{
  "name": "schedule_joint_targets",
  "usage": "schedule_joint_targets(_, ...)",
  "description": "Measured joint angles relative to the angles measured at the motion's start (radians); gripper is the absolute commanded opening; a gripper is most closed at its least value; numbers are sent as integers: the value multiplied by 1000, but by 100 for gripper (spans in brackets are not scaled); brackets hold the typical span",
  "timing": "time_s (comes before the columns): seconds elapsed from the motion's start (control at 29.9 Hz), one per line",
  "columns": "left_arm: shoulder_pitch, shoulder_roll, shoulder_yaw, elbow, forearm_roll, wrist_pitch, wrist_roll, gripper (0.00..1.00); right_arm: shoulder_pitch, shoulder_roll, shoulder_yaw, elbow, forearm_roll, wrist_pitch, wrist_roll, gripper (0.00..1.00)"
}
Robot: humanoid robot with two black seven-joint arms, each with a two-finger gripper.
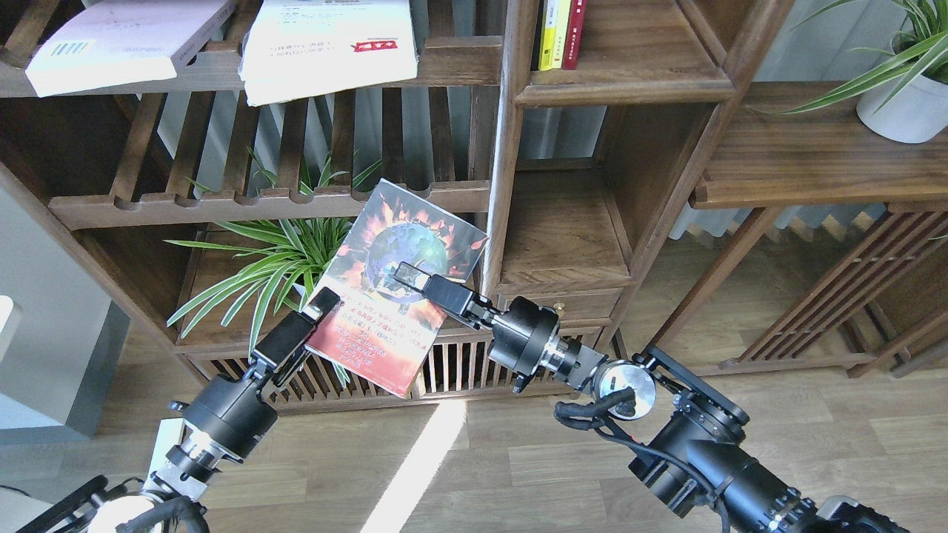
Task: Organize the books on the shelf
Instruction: 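Grasp the red book's edge with the right gripper, then lift the red book up and away with the right gripper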
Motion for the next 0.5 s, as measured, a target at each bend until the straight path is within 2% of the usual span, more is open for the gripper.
schedule_joint_targets(0.2, 35, 31, 2, 0, 3, 0, 3, 97, 2, 0, 3, 0, 0, 0, 0, 10)
schedule_joint_targets(0.5, 43, 50, -20, 93, -2, 0, 2, 98, 5, 0, 13, 24, 0, 0, -5, 10)
